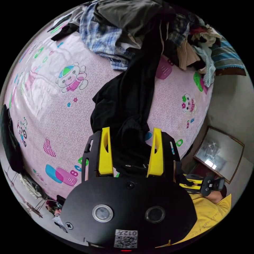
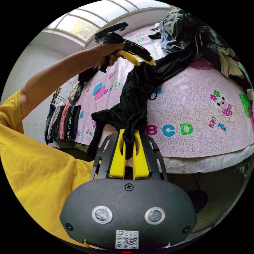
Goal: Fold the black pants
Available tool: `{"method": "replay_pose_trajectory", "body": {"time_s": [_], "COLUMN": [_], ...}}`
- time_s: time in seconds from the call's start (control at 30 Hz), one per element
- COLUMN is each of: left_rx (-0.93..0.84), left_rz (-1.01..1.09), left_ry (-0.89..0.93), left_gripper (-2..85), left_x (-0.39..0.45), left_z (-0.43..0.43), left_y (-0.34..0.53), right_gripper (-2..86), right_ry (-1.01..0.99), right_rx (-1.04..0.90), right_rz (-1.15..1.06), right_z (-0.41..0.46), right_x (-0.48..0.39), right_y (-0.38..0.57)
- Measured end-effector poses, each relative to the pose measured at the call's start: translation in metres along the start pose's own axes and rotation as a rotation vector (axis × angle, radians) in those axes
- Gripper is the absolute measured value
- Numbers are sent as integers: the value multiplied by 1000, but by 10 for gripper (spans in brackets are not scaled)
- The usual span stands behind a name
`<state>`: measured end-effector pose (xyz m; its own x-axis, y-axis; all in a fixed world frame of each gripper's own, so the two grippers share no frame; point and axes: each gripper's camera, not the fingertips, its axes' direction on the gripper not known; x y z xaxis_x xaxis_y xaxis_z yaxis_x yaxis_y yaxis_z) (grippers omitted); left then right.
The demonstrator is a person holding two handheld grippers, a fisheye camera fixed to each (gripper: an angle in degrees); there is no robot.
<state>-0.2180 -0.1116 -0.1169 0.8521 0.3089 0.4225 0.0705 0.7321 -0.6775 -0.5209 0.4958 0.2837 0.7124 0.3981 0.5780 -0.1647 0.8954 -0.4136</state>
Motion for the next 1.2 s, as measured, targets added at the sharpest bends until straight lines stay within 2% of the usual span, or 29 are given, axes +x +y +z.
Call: {"method": "replay_pose_trajectory", "body": {"time_s": [0.13,0.2,0.23,0.3,0.37,0.4,0.43,0.5,0.57,0.7,0.77,0.93,1.07,1.2], "left_rx": [-86,-76,-51,59,333,411,571,794,1076,1426,1617,1870,2024,2057], "left_rz": [-17,-30,-54,-108,-165,-177,-159,-96,-8,126,205,224,233,130], "left_ry": [7,75,168,376,787,880,1024,1119,1106,1047,954,665,437,243], "left_gripper": [83,58,48,37,27,26,23,22,21,22,24,26,26,26], "left_x": [-35,-58,-79,-119,-178,-192,-212,-230,-241,-243,-234,-193,-139,-95], "left_z": [-1,-12,-23,-47,-86,-96,-120,-165,-242,-366,-447,-585,-665,-702], "left_y": [13,29,43,72,130,147,183,238,319,448,539,713,843,922], "right_gripper": [36,36,36,36,36,36,36,36,35,36,35,34,32,32], "right_ry": [18,73,94,208,299,339,346,399,446,564,617,691,606,524], "right_rx": [18,31,34,55,95,141,169,286,366,548,626,803,944,995], "right_rz": [-22,-66,-81,-150,-204,-248,-275,-394,-505,-788,-898,-1079,-1113,-1117], "right_z": [3,-1,-4,-17,-35,-52,-61,-105,-138,-210,-238,-305,-368,-411], "right_x": [-9,-18,-21,-31,-39,-45,-50,-79,-113,-213,-260,-372,-446,-498], "right_y": [29,48,52,67,74,76,76,69,63,62,69,98,131,161]}}
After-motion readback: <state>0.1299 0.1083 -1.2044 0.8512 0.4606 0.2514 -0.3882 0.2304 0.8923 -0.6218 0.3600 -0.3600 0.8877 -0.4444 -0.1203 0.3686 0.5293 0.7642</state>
